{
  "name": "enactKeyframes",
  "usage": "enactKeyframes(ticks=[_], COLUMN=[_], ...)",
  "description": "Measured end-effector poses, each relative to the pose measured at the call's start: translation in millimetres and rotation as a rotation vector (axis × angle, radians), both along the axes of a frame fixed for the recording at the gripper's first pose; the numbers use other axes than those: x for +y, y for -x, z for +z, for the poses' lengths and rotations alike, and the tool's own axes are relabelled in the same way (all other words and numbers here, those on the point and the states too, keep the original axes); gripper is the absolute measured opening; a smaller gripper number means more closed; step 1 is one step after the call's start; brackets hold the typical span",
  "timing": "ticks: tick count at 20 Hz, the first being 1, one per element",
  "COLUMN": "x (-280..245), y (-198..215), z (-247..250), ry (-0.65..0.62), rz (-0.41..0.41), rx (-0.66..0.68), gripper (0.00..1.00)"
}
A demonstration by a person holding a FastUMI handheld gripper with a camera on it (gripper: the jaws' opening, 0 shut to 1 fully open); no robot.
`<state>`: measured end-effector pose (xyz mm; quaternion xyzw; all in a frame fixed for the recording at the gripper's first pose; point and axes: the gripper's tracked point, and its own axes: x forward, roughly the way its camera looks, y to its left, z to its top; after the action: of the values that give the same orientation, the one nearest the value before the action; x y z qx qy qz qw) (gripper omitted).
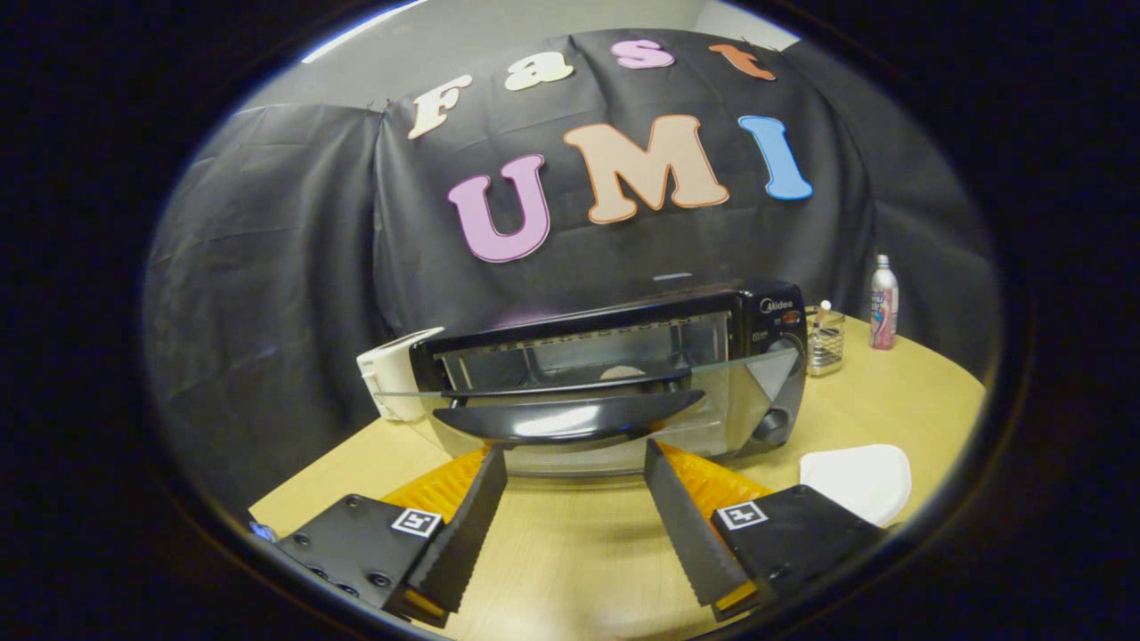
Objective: Open the toaster oven, put the food inside, and close the toaster oven door.
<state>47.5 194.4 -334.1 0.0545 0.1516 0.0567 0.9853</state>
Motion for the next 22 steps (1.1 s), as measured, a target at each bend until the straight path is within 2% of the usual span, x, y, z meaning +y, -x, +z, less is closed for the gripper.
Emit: enactKeyframes(ticks=[8,11,15,22], x=[-7,-11,-15,-9], y=[-43,-47,-34,6], z=[31,42,75,111], ry=[0.049,0.071,0.069,0.134], rz=[-0.034,-0.038,-0.029,0.092], rx=[-0.069,-0.073,-0.137,-0.138], gripper=[0.96,0.96,0.96,0.96])
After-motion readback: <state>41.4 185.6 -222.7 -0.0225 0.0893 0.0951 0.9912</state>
